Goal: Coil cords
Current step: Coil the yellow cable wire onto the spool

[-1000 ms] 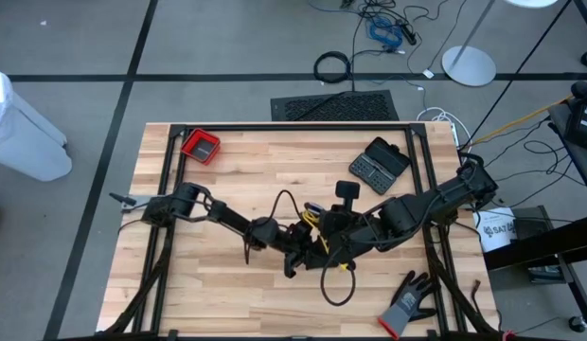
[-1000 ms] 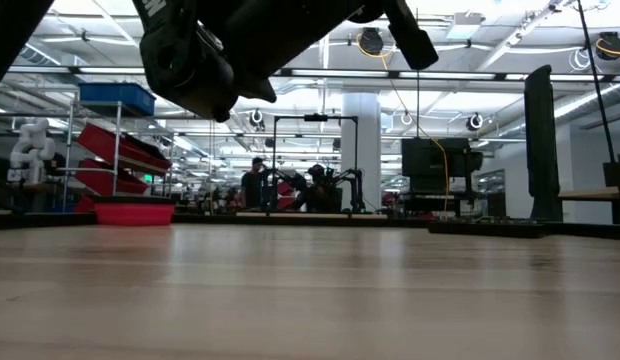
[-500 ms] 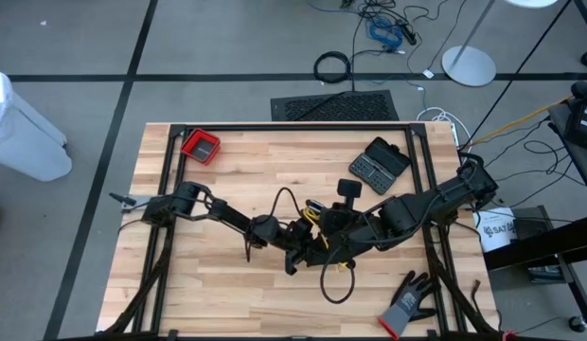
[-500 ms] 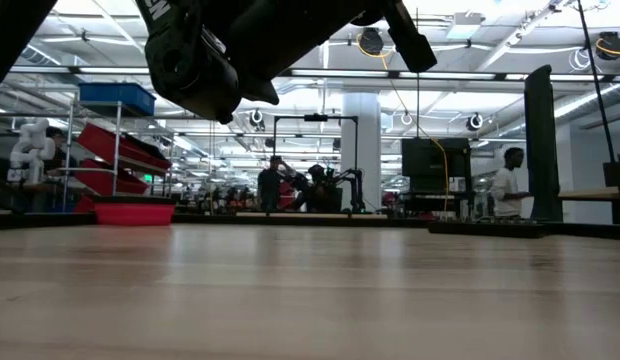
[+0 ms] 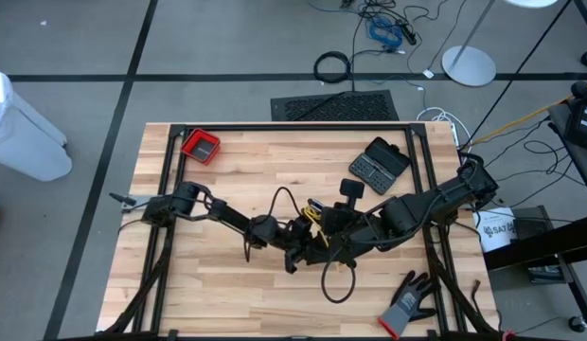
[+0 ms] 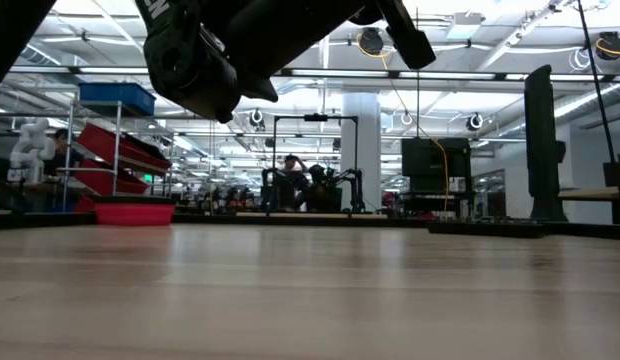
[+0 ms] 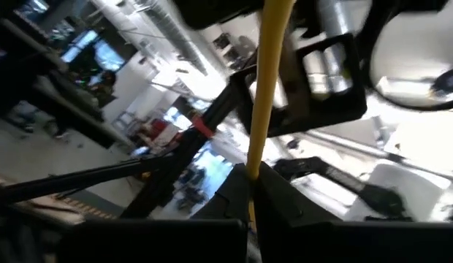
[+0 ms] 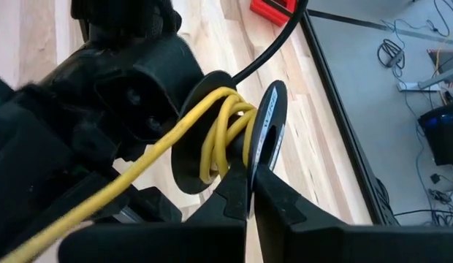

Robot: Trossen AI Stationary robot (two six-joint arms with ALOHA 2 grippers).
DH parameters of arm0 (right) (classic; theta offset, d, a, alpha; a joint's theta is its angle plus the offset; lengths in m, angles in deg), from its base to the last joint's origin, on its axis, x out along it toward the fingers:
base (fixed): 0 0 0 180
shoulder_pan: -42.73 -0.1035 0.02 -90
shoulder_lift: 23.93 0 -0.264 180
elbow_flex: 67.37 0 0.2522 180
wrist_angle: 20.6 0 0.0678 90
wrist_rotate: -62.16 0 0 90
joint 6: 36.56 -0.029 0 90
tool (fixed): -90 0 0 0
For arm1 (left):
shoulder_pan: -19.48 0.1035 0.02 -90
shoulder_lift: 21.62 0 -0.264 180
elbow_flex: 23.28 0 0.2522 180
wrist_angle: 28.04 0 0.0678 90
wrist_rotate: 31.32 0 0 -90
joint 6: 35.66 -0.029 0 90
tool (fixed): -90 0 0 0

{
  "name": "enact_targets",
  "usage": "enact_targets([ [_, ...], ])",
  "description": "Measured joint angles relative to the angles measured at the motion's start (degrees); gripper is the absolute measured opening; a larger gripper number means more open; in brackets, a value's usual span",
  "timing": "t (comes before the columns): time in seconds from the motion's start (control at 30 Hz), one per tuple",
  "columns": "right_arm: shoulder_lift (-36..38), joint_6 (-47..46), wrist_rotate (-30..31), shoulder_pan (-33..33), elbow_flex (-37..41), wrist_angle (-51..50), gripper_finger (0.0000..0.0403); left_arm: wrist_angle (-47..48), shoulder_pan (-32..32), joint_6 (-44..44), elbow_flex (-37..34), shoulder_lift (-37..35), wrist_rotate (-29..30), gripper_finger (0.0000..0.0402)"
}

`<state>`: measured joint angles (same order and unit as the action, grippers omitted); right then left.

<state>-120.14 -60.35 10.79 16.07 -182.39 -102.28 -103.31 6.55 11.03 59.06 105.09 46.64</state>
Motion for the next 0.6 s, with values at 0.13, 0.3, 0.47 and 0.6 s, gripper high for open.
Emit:
enact_targets([
  [0.13, 0.0, -0.3, -0.2, 0.0, 0.1, 0.1, 0.0, 2.0, 0.0, -2.2, 0.0, 0.0, 1.2, 0.0005],
  [0.3, 1.0, -3.1, -0.2, 0.0, 0.1, 0.1, 0.0, 1.9, 0.1, -3.7, 0.1, 0.0, 4.0, 0.0005],
  [0.47, 2.1, -5.1, 0.4, -0.8, 0.1, -0.1, 0.0, 1.8, -0.3, -3.7, 0.1, -0.1, 4.3, 0.0005],
  [0.6, 2.1, -4.7, 1.0, -1.4, 0.1, 0.0, 0.0, 2.1, -0.6, -3.7, 0.1, -0.1, 3.0, 0.0005],
])
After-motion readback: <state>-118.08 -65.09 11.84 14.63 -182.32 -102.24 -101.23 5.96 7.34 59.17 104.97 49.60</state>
